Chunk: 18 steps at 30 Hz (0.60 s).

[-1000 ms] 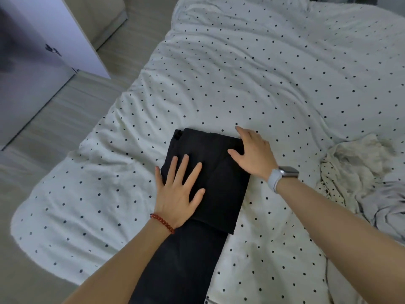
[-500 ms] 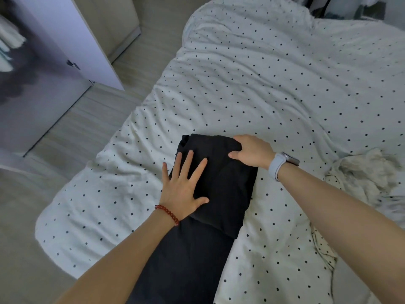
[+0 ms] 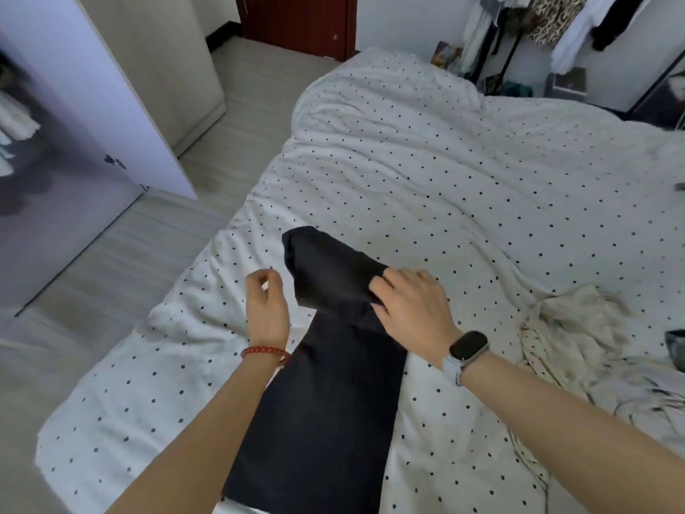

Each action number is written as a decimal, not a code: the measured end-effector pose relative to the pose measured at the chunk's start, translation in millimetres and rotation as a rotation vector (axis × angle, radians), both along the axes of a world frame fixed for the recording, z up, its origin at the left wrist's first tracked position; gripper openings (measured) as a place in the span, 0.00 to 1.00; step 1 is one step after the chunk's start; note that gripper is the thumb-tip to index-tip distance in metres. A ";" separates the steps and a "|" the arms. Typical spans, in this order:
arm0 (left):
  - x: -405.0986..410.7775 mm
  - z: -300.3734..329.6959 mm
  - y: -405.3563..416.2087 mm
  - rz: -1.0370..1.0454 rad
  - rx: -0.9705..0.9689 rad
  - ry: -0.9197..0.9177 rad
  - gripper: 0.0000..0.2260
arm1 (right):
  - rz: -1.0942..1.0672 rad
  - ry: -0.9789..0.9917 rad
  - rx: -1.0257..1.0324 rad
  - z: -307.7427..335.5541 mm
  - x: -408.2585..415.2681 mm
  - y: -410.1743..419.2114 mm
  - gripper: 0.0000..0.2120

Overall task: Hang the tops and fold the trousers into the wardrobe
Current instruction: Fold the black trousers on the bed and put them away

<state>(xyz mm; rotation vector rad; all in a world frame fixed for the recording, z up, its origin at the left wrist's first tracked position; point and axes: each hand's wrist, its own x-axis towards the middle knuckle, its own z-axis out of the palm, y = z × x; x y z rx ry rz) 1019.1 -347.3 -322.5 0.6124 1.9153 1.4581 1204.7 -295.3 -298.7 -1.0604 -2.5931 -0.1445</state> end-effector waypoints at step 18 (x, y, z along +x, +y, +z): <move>32.9 -76.2 -136.9 -0.668 -0.645 0.825 0.38 | -0.321 -0.099 -0.483 -67.8 6.8 -8.1 0.20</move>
